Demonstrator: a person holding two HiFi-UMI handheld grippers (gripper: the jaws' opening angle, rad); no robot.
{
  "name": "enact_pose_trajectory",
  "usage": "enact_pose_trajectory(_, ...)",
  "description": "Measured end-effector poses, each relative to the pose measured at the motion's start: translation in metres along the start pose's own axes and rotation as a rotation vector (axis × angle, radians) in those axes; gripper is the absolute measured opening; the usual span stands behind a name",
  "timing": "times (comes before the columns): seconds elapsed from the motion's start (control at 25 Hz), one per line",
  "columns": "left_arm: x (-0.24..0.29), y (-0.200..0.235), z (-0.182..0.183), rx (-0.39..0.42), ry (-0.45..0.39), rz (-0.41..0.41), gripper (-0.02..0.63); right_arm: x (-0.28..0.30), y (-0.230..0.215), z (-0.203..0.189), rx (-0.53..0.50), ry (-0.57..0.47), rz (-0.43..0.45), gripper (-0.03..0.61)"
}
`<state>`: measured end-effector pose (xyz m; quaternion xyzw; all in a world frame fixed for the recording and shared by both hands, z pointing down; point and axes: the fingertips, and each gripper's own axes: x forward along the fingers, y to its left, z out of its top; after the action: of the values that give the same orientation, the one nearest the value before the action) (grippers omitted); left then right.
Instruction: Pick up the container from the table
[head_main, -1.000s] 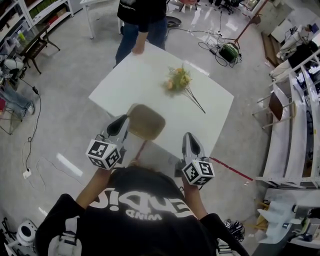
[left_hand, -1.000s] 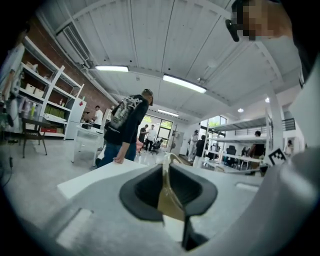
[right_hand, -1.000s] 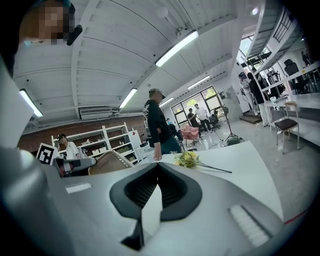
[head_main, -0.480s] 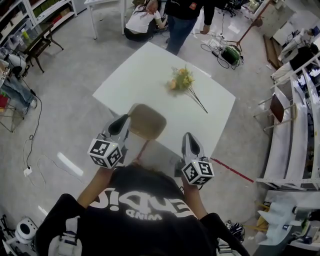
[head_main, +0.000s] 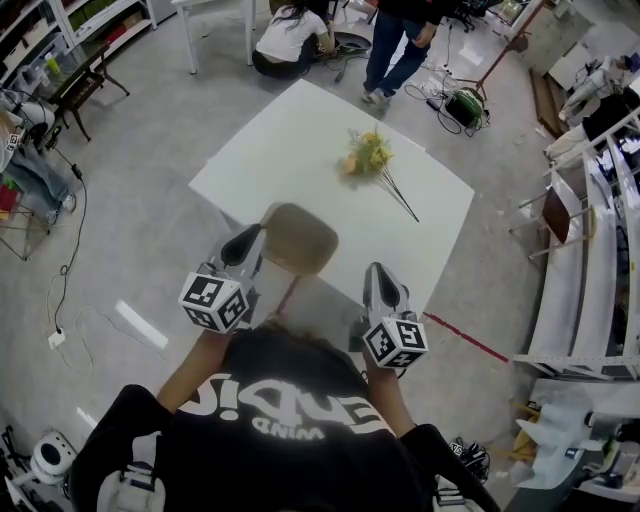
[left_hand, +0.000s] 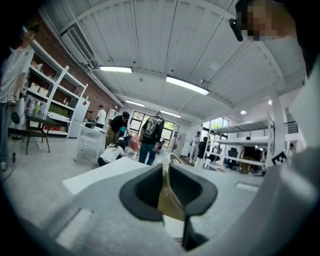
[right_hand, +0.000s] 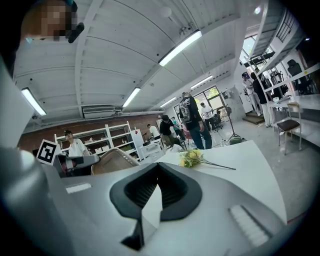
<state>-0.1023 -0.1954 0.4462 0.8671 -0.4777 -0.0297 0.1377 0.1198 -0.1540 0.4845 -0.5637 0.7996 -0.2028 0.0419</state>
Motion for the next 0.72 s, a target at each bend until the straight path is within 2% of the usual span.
enact_pose_trajectory(0.72,0.0031,-0.0011,0.0006,-0.006,0.001,0.002,0.041,0.0027,-0.0012,0.0049,0.000,-0.006,-0.001,0.002)
